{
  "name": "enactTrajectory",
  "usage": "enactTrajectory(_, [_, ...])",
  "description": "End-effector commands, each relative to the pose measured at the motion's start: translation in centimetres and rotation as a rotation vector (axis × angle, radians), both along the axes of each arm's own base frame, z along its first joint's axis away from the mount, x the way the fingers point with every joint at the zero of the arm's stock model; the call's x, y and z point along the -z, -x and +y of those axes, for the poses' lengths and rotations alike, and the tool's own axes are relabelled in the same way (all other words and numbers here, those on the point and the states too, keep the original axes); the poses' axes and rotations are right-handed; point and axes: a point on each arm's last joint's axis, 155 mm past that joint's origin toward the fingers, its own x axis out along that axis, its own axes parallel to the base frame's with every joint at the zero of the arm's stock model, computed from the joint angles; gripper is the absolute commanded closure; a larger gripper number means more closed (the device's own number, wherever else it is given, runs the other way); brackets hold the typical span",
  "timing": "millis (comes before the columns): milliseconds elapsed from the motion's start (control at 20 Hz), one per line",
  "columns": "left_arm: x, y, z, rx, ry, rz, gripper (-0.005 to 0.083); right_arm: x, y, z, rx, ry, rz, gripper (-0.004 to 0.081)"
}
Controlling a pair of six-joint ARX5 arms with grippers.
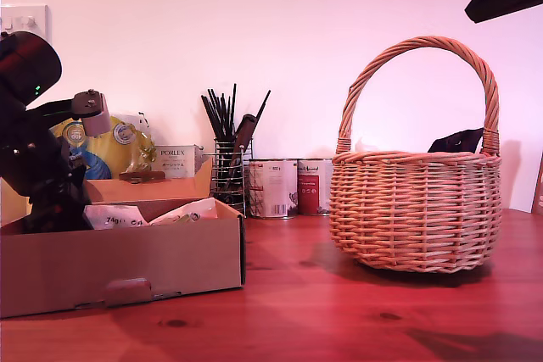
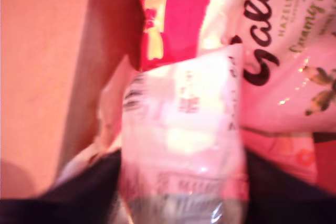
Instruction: Move the bags of Easter eggs from the cardboard box on the left into the woven basket on the right side.
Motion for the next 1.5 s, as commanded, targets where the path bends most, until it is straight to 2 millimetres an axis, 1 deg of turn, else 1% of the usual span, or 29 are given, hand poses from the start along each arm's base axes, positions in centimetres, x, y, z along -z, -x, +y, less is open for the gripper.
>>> enactTrajectory(0, [0.9, 0.2, 0.1, -0.004, 0.0, 0.024, 0.0583, -0.6, 0.1, 0.2, -0.01, -0.01, -0.014, 0.0783])
enactTrajectory(100, [0.3, 0.0, 0.0, -0.003, -0.001, 0.01, 0.0598, -0.6, 0.1, 0.2, -0.01, -0.01, -0.014, 0.0783])
enactTrajectory(200, [-0.9, -0.2, 0.0, -0.005, -0.001, -0.017, 0.0597, -0.5, 0.1, 0.2, -0.01, -0.01, -0.013, 0.0783])
enactTrajectory(400, [-4.3, 0.2, -0.8, 0.016, 0.018, -0.08, 0.0607, -0.5, 0.1, 0.2, -0.01, -0.009, -0.011, 0.0783])
enactTrajectory(500, [-5.7, 1.1, -1.5, 0.032, 0.046, -0.08, 0.063, -0.5, 0.1, 0.2, -0.01, -0.009, -0.012, 0.0783])
enactTrajectory(650, [-7.5, 2.5, -2.9, 0.043, 0.113, -0.066, 0.0632, -0.5, 0.1, 0.2, -0.01, -0.009, -0.011, 0.0783])
enactTrajectory(950, [-9.5, 5.3, -4.8, 0.059, 0.221, 0.0, 0.0632, -0.5, 0.1, 0.2, -0.01, -0.009, -0.011, 0.0783])
enactTrajectory(1100, [-11.2, 6.5, -5.8, 0.081, 0.303, 0.013, 0.0632, -0.5, 0.1, 0.2, -0.01, -0.009, -0.011, 0.0783])
enactTrajectory(1200, [-12.7, 7.4, -6.9, 0.104, 0.382, 0.026, 0.0632, -0.5, 0.1, 0.2, -0.01, -0.009, -0.012, 0.0783])
enactTrajectory(1300, [-14.0, 8.5, -8.2, 0.153, 0.421, 0.021, 0.0632, -0.5, 0.1, 0.2, -0.01, -0.009, -0.012, 0.0783])
enactTrajectory(1400, [-14.6, 9.3, -9.4, 0.191, 0.436, 0.022, 0.0632, -0.5, 0.1, 0.2, -0.01, -0.009, -0.012, 0.0783])
enactTrajectory(1450, [-14.7, 10.0, -10.4, 0.225, 0.448, 0.032, 0.0632, -0.5, 0.1, 0.2, -0.01, -0.009, -0.012, 0.0783])
